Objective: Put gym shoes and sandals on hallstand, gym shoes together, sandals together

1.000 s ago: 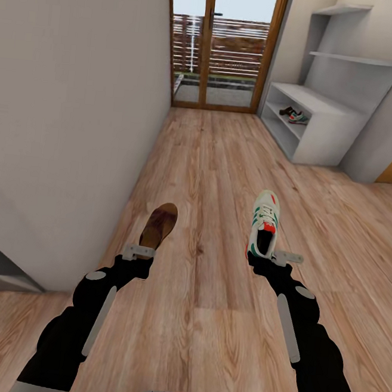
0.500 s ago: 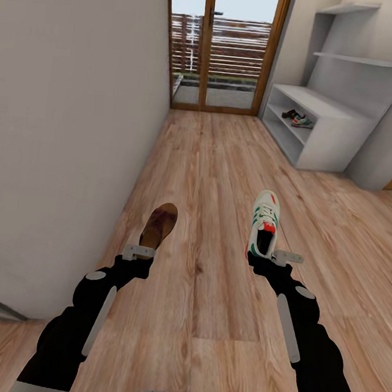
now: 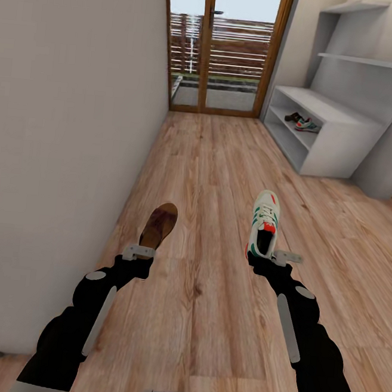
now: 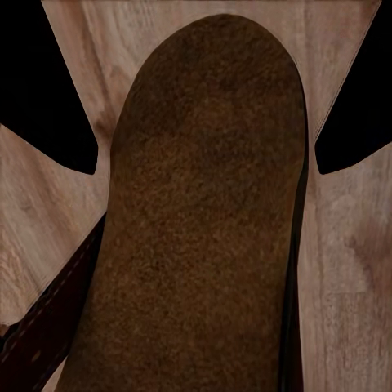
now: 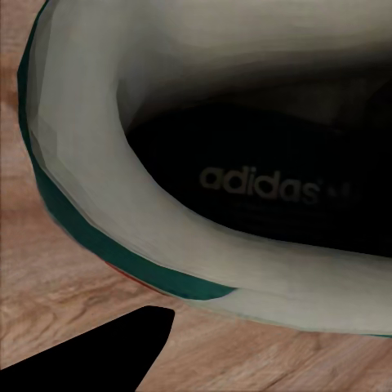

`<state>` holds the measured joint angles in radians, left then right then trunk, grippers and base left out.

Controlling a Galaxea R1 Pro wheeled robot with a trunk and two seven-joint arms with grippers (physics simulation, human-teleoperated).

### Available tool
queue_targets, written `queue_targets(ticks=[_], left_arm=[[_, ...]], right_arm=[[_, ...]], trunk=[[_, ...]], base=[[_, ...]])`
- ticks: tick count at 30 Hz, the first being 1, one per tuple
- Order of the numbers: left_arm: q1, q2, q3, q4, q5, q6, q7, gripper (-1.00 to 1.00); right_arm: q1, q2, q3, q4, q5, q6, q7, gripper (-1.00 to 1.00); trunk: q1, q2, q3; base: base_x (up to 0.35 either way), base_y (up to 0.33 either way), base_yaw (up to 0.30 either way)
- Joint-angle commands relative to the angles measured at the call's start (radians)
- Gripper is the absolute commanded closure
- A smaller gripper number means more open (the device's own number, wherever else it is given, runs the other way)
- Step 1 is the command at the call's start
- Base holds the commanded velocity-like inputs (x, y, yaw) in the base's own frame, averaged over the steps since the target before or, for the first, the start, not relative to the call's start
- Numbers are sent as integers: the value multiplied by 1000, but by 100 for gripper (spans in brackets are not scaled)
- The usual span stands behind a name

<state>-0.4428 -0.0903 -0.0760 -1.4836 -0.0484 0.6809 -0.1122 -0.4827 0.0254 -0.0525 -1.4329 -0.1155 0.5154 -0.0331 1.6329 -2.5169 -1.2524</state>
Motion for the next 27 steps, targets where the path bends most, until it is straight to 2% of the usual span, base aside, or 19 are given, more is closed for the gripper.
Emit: queue_targets(ticks=[1, 27], left_arm=[[-1, 0, 1, -1, -5, 5, -6, 100], [-1, -1, 1, -1, -4, 5, -6, 100]], right_arm=[[0, 1, -1, -1, -10, 5, -4, 100], [0, 1, -1, -1, -10, 5, -4, 100]], trunk=[[0, 0, -1], [0, 0, -1]], base=[[334, 0, 0], [334, 0, 0]])
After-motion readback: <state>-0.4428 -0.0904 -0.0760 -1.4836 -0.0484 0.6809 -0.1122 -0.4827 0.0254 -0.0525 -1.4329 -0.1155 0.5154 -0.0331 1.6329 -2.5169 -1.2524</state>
